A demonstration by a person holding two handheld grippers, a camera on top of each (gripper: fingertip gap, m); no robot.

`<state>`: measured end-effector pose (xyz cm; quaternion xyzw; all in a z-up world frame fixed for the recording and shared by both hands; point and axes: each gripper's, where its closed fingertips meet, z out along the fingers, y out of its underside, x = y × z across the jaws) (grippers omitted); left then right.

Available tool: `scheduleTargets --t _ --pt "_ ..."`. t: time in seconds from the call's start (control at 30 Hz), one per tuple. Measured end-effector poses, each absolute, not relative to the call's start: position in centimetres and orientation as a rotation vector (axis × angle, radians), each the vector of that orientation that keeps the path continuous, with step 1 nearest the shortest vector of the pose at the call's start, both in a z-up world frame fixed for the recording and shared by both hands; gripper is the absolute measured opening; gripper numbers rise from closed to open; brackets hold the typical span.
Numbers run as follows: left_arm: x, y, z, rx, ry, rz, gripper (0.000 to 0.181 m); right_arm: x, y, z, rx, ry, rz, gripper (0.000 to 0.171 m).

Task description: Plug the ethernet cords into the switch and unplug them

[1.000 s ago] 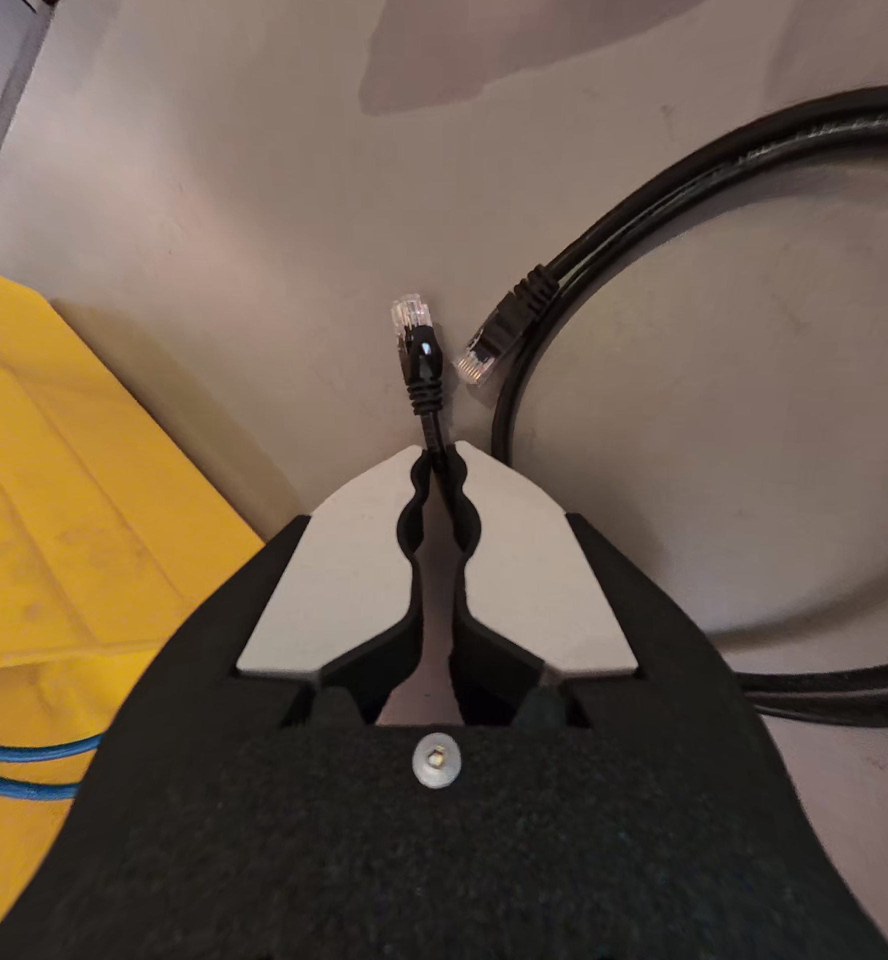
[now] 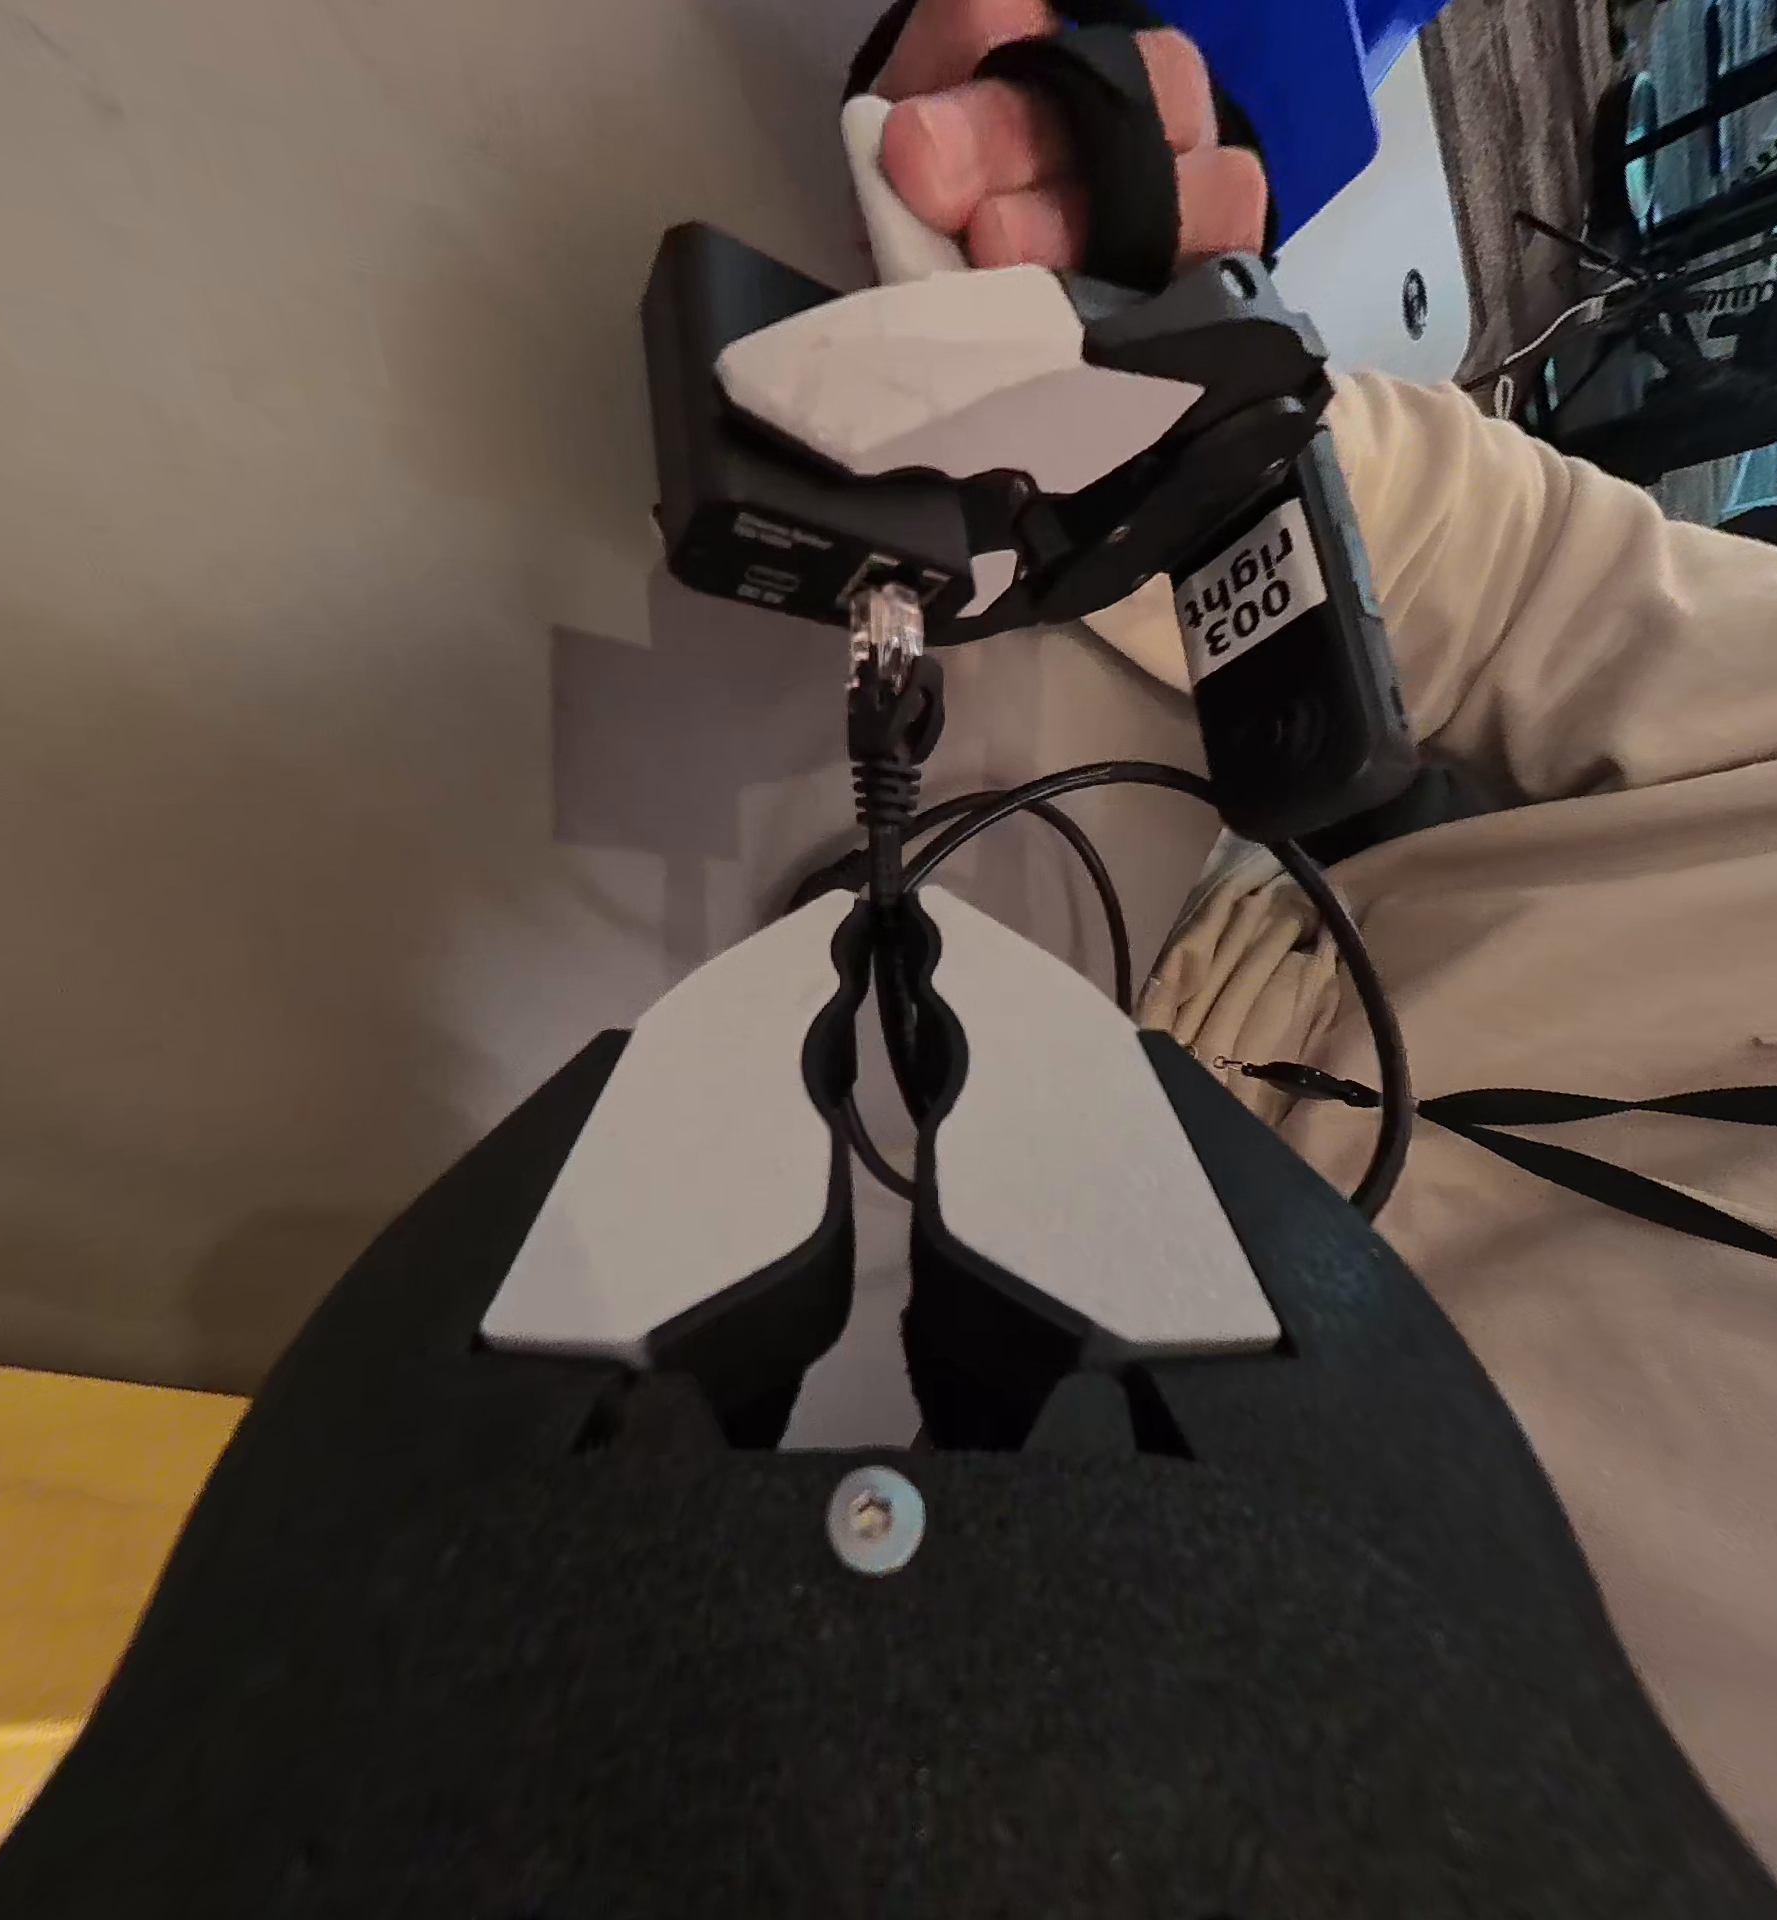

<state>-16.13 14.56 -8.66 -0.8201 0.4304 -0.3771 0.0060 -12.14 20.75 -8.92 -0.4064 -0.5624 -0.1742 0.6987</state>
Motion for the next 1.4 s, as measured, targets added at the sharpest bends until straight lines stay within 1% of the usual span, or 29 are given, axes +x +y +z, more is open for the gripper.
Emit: scheduleTargets --t 0.4,0.77,0.97,1.07,1.13,1.17,1.23,1.27,1.3,1.33,1.37,1.4 --pt "-16.4 13.7 -9.6 -2.674 1.427 -1.201 0.005 -12.8 20.4 -9.5 -0.858 -1.308 -0.465 0.025" --pt "-16.3 15.7 -8.7 -2.649 1.317 -1.264 0.005 -13.3 20.0 -10.0 -0.801 -1.358 -0.533 0.025" --pt "-17.1 15.0 -10.7 -2.606 1.376 -1.172 0.005 -13.1 20.2 -10.4 -0.842 -1.365 -0.488 0.025" --pt "-18.4 12.9 -13.3 -2.648 1.418 -1.121 0.005 -12.3 20.7 -10.4 -0.892 -1.342 -0.443 0.025" --pt "-19.1 11.9 -15.3 -2.69 1.454 -0.995 0.005 -12.4 20.4 -10.2 -0.91 -1.322 -0.317 0.025" --pt "-19.3 12.2 -15.8 -2.69 1.428 -0.9 0.005 -12.5 20.1 -10.0 -0.921 -1.311 -0.25 0.025" --pt "-18.0 13.2 -15.3 -2.636 1.29 -0.846 0.005 -12.4 20.1 -9.4 -0.945 -1.27 -0.176 0.025" --pt "-17.3 13.6 -14.7 -2.591 1.254 -0.845 0.007 -12.3 20.0 -9.0 -0.956 -1.245 -0.132 0.025" --pt "-16.5 14.1 -13.9 -2.529 1.223 -0.844 0.025 -12.2 19.8 -8.5 -0.964 -1.213 -0.083 0.025" --pt "-15.4 14.6 -13.1 -2.443 1.194 -0.866 0.05 -12.0 19.6 -7.8 -0.967 -1.17 -0.03 0.025" --pt "-14.3 15.1 -12.1 -2.344 1.175 -0.908 0.065 -12.0 19.1 -7.0 -0.968 -1.131 0.05 0.025" --pt "-13.3 15.6 -11.2 -2.255 1.146 -0.95 0.069 -12.2 18.5 -6.5 -0.966 -1.109 0.14 0.025"
